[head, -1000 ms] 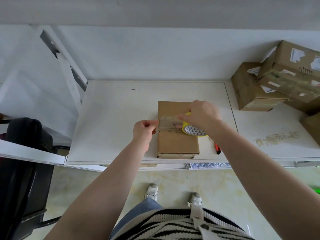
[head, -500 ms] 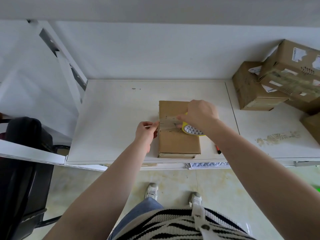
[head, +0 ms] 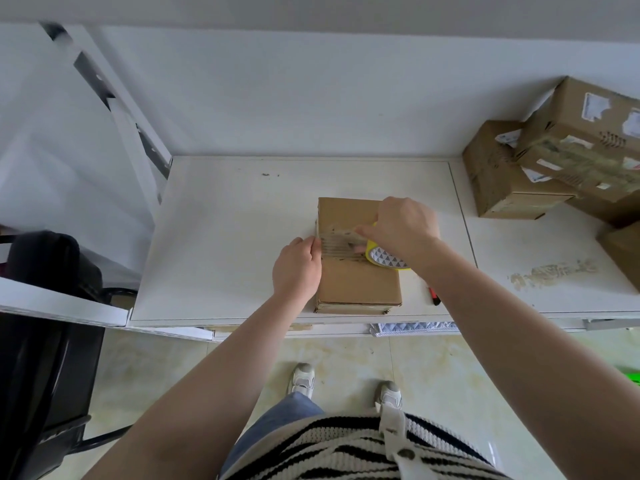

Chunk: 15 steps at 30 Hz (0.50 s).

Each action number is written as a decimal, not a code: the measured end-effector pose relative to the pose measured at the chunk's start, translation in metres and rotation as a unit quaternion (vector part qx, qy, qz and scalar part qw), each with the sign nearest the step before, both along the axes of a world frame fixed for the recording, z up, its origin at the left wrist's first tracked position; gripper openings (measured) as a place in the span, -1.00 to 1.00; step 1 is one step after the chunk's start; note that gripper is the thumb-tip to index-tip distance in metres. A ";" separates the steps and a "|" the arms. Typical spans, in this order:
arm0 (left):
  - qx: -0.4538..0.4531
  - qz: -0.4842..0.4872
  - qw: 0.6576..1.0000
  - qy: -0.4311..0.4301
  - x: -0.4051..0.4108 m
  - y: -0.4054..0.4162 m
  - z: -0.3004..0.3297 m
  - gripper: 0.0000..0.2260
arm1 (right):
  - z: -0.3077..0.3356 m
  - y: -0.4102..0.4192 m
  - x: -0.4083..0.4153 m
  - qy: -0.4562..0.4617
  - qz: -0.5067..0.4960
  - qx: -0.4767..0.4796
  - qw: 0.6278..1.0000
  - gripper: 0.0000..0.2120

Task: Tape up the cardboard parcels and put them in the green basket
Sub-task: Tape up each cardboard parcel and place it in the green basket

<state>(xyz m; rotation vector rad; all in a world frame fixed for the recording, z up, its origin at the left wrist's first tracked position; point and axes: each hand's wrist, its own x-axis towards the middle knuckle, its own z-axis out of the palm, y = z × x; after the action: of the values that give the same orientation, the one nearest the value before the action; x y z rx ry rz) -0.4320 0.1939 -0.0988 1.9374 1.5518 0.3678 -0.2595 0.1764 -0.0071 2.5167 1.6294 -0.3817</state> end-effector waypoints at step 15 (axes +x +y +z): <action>-0.002 -0.015 0.996 0.086 0.003 0.005 -0.001 -0.60 | -0.009 0.004 -0.010 -0.048 0.022 0.020 0.998 -0.60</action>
<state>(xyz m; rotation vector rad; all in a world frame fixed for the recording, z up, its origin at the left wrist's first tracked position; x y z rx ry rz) -0.4294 0.1986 -0.0995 2.0317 1.6258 0.1891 -0.2698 0.1801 -0.0159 2.4818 1.6691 -0.2215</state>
